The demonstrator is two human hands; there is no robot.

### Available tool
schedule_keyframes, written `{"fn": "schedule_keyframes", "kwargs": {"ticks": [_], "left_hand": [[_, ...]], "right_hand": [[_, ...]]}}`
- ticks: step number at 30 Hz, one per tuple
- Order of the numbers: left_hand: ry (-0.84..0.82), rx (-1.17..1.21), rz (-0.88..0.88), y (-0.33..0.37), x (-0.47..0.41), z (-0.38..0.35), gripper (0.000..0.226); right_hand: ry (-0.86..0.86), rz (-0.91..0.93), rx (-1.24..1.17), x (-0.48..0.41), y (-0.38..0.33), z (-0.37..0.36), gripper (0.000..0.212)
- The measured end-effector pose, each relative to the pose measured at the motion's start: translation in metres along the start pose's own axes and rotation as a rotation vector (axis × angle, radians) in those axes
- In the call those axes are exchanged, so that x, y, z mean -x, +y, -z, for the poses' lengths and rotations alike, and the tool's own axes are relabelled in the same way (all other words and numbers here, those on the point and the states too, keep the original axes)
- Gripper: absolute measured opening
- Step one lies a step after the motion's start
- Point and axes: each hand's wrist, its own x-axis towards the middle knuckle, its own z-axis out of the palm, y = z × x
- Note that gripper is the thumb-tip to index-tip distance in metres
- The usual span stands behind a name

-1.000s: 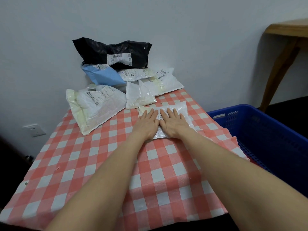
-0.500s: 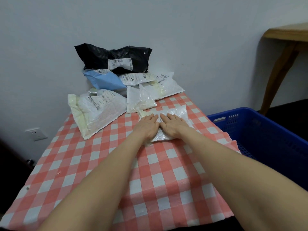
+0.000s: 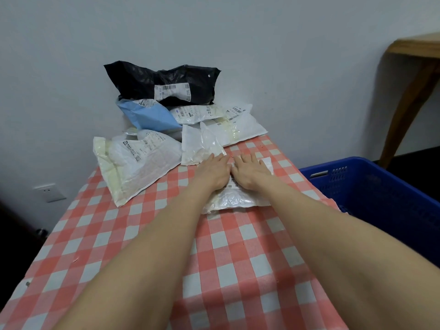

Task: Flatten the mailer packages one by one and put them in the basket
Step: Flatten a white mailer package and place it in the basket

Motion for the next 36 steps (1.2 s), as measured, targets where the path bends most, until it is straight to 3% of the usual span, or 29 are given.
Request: {"fn": "schedule_keyframes", "kwargs": {"ticks": [36], "left_hand": [[-0.048, 0.068, 0.095, -0.004, -0.002, -0.027, 0.050]], "right_hand": [[-0.050, -0.018, 0.012, -0.006, 0.007, -0.017, 0.055]]}}
